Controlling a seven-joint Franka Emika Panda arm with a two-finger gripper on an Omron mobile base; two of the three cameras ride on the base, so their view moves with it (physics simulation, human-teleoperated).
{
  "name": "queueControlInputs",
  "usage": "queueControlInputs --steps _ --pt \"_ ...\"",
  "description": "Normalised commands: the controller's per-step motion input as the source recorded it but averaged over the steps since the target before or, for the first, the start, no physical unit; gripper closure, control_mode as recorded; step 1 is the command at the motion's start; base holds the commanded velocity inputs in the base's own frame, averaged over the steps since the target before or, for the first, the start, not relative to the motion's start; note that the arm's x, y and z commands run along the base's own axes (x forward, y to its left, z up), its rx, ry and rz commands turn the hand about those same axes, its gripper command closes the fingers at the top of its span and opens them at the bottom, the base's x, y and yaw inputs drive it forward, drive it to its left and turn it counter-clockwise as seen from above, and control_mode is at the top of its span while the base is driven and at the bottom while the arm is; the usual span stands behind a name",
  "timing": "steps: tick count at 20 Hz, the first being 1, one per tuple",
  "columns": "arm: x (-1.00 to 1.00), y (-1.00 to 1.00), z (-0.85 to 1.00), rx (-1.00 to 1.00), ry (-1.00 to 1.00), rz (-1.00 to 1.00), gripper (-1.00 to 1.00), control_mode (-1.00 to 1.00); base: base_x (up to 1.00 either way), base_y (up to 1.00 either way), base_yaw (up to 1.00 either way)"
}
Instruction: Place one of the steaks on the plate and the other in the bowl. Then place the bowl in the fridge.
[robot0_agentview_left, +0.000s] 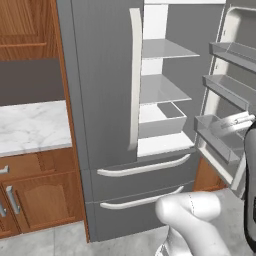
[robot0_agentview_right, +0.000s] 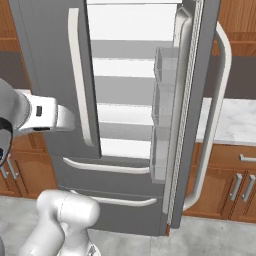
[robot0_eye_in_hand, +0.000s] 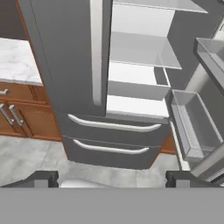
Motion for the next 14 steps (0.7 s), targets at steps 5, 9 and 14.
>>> queueControlInputs --steps 5,9,14 --pt "-0.6 0.77 0.42 -0.09 -0.03 -0.08 -1.0 -1.0 0.0 0.0 0.0" --pt "-0.64 0.37 0.25 0.0 -0.08 0.0 -1.0 1.0 -0.21 0.07 0.0" --pt "0.0 0.0 0.0 0.0 0.0 0.0 -1.0 1.0 -0.54 -0.29 0.05"
